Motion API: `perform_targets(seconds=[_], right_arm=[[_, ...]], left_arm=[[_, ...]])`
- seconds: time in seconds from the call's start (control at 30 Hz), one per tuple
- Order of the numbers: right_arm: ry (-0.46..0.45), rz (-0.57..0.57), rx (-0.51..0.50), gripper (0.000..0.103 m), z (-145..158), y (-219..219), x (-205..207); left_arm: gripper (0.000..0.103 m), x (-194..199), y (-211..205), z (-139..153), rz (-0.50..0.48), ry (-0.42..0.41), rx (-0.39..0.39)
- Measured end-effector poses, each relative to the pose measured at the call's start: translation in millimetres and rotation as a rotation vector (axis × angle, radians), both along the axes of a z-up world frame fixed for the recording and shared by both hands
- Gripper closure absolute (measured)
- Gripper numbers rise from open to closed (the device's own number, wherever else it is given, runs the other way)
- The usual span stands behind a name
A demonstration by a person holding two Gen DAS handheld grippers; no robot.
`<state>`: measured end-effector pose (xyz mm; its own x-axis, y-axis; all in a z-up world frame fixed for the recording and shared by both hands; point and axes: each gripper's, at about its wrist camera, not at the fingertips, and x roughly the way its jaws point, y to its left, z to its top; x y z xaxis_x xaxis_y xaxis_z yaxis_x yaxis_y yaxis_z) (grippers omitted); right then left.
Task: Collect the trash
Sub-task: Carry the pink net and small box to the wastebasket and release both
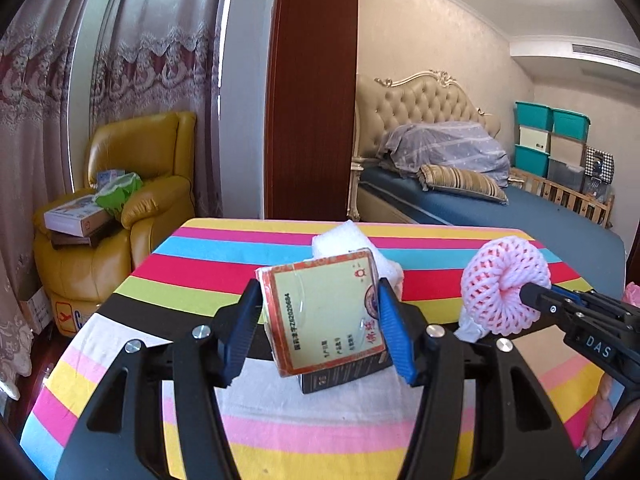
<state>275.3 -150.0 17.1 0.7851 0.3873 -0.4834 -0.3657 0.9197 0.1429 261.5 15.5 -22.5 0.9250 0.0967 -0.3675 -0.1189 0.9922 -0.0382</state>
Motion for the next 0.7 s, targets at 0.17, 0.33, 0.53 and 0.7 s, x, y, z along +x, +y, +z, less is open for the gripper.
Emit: perform_targets(seconds=[0.17, 0.33, 0.53, 0.7], right_arm=[[-0.007, -0.006, 0.008, 0.080, 2, -8, -13], [-0.023, -0.022, 0.021, 0.080, 7, -21, -28], [-0.046, -0.062, 0.033, 0.080, 14, -45, -48], [-0.059, -0.100, 0.043, 0.080, 16, -67, -64]], left_arm=[[0.047, -16, -7, 0, -0.030, -0.013, 0.005], [0.047, -29, -28, 2, -0.079, -0.024, 0.021], [0.047, -37, -61, 7, -0.148, -0.038, 0.046], [0.047, -41, -89, 8, -0.212, -0.039, 0.064]])
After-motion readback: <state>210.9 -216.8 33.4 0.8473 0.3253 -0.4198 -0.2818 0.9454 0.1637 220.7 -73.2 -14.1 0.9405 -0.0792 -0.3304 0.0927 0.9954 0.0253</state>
